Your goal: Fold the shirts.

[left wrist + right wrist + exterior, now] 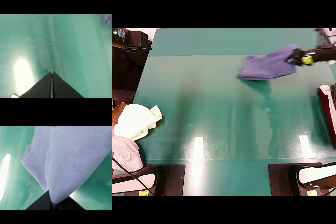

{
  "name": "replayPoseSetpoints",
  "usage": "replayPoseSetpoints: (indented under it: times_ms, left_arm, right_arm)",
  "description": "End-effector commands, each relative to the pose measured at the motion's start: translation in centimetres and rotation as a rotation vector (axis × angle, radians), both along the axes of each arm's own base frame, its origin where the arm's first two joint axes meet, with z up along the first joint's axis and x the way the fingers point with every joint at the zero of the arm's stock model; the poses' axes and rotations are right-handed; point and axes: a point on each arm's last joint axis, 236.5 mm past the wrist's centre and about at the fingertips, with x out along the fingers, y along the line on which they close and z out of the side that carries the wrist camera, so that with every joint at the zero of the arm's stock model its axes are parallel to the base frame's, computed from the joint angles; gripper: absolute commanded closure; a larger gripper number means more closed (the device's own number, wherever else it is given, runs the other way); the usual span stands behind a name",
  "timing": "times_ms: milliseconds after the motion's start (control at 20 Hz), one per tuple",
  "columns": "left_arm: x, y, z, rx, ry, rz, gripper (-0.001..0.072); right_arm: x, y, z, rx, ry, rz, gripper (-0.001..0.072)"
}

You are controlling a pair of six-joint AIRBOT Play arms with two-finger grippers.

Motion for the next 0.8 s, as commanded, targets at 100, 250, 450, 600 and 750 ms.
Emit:
replayPoseSetpoints:
  times_ms: [100, 250, 450, 600, 750]
  left_arm:
    - [-1.0, -1.7, -0.2, -0.056, 0.040, -0.050, 0.0683]
    - [-1.8, -1.9, -0.6, -0.057, 0.075, -0.065, 0.0683]
    - [-2.5, -2.5, -0.8, -0.076, 0.102, -0.088, 0.0683]
    - [-2.9, -2.6, -1.0, -0.077, 0.120, -0.093, 0.0683]
    - [-3.2, -2.6, -1.2, -0.084, 0.141, -0.083, 0.0683]
  right_arm:
    - [-2.2, -17.4, 1.6, -0.085, -0.070, -0.335, 0.0698]
    - [-3.1, -23.8, 2.8, -0.114, -0.142, -0.489, 0.0698]
    - [-2.5, -27.7, 6.0, -0.106, -0.303, -0.581, 0.0699]
    - [-2.0, -29.8, 7.9, -0.175, -0.403, -0.619, 0.0699]
    - [-1.7, -31.8, 9.8, -0.241, -0.483, -0.676, 0.0697]
